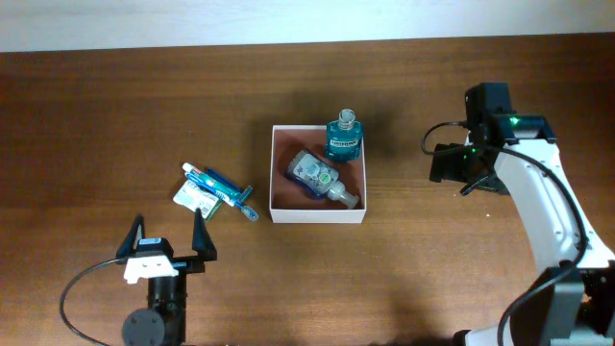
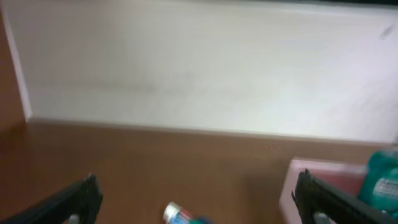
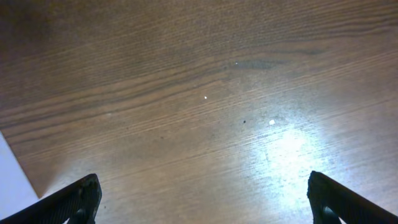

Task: Pack container
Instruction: 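Release the soap bottle and withdraw the right gripper to the right, then move the left gripper over the soap bar pack and grasp it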

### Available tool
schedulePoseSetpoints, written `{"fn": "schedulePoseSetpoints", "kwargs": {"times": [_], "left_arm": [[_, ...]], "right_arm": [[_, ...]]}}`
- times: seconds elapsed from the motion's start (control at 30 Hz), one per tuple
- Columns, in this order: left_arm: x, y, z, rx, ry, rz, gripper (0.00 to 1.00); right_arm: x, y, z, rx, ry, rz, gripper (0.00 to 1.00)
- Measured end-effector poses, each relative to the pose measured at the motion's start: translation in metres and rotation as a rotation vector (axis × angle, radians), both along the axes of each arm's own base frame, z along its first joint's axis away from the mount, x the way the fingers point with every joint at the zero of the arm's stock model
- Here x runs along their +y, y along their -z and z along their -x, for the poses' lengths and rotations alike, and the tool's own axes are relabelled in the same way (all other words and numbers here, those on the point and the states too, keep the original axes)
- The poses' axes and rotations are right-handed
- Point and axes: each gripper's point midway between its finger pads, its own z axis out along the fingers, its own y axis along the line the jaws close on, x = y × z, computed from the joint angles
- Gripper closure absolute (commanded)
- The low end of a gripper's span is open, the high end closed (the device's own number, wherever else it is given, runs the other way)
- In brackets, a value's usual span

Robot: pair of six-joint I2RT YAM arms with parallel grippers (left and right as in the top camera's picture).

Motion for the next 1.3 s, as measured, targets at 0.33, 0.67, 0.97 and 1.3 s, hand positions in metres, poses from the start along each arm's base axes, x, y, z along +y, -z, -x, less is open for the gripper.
{"fn": "schedulePoseSetpoints", "kwargs": {"times": [0.33, 0.67, 0.97, 1.3], "left_arm": [[-0.016, -0.022, 0.004, -0.074, 0.095, -0.012, 0.01], [-0.015, -0.008, -0.018, 0.36, 0.084, -0.042, 0.0], [-0.045, -0.064, -0.051, 0.352, 0.254, -0.047, 0.0], [-0.022, 0.002, -0.061, 0.615, 0.082, 0.157, 0.01]], "right_arm": [[0.0, 0.006, 0.0, 0.018, 0.0, 0.0, 0.01], [0.0, 0.006, 0.0, 0.018, 0.0, -0.001, 0.01], [0.0, 0.006, 0.0, 0.019, -0.001, -0.001, 0.01], [0.0, 0.006, 0.0, 0.018, 0.0, -0.001, 0.01]]}}
